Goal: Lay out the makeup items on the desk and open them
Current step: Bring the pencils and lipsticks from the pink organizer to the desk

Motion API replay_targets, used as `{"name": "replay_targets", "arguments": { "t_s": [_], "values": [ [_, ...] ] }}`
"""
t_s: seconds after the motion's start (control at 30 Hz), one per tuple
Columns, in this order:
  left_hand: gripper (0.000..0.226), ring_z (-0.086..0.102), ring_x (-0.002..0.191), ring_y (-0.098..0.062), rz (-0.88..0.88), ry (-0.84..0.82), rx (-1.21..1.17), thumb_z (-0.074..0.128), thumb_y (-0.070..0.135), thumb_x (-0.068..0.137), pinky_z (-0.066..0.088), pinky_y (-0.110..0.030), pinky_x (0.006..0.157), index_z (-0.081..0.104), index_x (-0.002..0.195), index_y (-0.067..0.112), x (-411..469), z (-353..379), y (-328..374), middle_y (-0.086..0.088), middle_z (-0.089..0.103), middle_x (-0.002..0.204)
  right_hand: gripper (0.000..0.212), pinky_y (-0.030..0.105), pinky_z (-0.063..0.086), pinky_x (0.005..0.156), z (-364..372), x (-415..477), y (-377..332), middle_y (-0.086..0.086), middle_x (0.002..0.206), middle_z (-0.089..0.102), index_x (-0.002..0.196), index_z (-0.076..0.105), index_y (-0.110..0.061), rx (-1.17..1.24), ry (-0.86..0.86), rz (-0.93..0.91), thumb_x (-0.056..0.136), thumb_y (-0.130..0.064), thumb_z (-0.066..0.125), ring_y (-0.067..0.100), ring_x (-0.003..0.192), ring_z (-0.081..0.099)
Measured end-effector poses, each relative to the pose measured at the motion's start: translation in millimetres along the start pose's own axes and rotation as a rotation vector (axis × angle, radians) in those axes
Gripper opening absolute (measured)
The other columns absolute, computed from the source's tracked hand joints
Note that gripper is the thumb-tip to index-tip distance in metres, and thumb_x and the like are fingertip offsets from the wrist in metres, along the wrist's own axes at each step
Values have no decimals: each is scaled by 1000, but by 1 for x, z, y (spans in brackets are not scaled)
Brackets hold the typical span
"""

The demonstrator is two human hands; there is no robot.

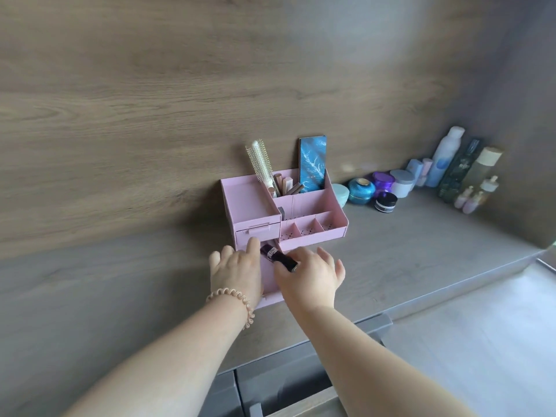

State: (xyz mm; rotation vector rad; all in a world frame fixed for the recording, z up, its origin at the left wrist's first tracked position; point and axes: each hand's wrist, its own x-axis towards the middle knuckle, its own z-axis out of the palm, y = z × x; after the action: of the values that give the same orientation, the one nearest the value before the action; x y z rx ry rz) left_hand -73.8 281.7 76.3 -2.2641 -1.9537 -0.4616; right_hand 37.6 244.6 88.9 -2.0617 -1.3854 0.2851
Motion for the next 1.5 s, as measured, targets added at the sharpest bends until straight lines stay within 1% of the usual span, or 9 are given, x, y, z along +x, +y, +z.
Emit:
{"name": "replay_targets", "arguments": {
  "t_s": [0.13,0.2,0.3,0.4,0.53,0.7,0.87,1.23,1.5],
  "values": [
    [34,59,70,-30,83,115,-134,55,7,78,27,-36,68,38,101,25,-5,-4,-2,-2,62,69,13,38,30,101,-16,-21,4,-13,70,60,80,62,-31,287,100,145,78,-41,54,18,101,57],
    [36,63,78,-33,108,104,-384,55,11,83,39,-38,72,39,110,27,-9,-18,6,-3,65,83,12,37,36,96,-30,-30,9,-12,76,64,82,60,-31,356,128,238,80,-41,54,18,91,59],
    [50,63,89,-31,139,-80,-702,59,11,80,52,-40,76,36,118,34,-13,-47,31,-2,63,101,15,38,43,89,-57,-40,16,-12,73,65,77,60,-27,420,247,395,74,-41,54,19,82,60],
    [51,64,82,-24,222,-165,-820,57,9,77,54,-39,73,32,111,38,-20,-67,68,2,63,90,16,40,47,86,-86,-51,28,-13,66,62,69,59,-27,477,368,510,61,-39,54,20,83,58],
    [53,62,81,-22,356,-377,-852,59,8,78,55,-34,67,30,110,38,-62,-88,134,-2,59,94,23,45,50,83,-132,-91,72,-10,76,63,70,61,-30,438,502,612,53,-45,55,23,90,57],
    [43,62,76,-19,643,-627,-770,58,18,79,57,-41,74,33,109,37,-142,-106,220,3,59,85,15,35,45,57,-220,-163,152,-5,59,57,71,64,-19,443,627,670,68,-33,64,21,60,53],
    [68,63,85,-23,834,-795,-750,65,17,75,55,-41,81,28,129,36,-247,-115,321,-1,58,93,15,41,53,74,-305,-259,247,-9,70,67,73,63,-24,369,819,824,62,-34,66,19,72,63],
    [40,63,79,-24,1150,-914,-723,60,15,77,54,-44,76,30,98,33,-530,-112,539,-3,63,87,10,36,26,87,-452,-534,483,-6,79,59,85,60,-24,-41,1108,1159,80,-33,60,23,107,42],
    [40,63,78,-26,1168,-942,-692,57,17,79,51,-45,82,25,92,37,-647,-72,604,0,64,84,10,34,24,87,-456,-641,567,-7,84,63,86,64,-25,-171,1026,1303,78,-32,63,23,105,45]
  ]
}}
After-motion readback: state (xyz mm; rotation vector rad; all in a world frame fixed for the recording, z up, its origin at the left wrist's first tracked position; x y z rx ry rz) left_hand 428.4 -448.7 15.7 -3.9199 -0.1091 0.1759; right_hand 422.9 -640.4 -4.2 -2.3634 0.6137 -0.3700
